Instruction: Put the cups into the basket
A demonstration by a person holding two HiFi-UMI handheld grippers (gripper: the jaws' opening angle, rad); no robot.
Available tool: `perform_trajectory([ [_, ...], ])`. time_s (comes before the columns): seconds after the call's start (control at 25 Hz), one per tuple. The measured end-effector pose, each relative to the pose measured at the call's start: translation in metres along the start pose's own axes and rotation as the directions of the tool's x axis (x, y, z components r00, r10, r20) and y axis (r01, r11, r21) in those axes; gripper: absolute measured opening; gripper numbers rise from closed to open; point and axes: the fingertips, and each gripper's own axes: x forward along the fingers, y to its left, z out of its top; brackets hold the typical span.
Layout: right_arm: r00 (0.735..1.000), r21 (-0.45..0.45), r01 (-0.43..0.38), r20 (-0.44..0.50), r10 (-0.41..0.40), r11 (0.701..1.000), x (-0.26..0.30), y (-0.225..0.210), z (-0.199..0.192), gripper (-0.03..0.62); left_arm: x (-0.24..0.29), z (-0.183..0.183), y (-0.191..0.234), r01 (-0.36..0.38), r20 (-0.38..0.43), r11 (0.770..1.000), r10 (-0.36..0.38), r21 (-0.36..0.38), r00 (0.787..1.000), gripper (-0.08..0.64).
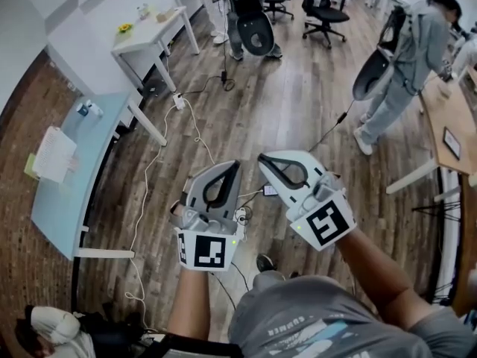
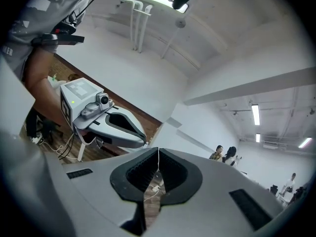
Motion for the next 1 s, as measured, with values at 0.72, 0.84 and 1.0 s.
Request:
perform_trajectory([
  [0.72, 1.000, -0.009, 0.021, -0.014, -0.021, 1.000, 0.087, -0.034, -0.017, 0.012, 0.042, -0.059, 0.063, 0.025, 0.024, 1.000, -0.025, -0.015, 0.999, 0.000],
  [0.84, 1.000, -0.008, 0.016, -0.006, -0.016, 1.000, 0.096, -0.044, -0.023, 0.012, 0.055, -0.067, 0.069, 0.025, 0.021, 0.999, -0.024, -0.020, 0.999, 0.000],
  [1.0, 1.000, 0.003, 0.003, -0.009, -0.003, 1.000, 0.115, -0.064, -0.042, 0.012, 0.083, -0.080, 0.082, 0.016, 0.006, 1.000, -0.016, -0.013, 1.000, 0.001],
])
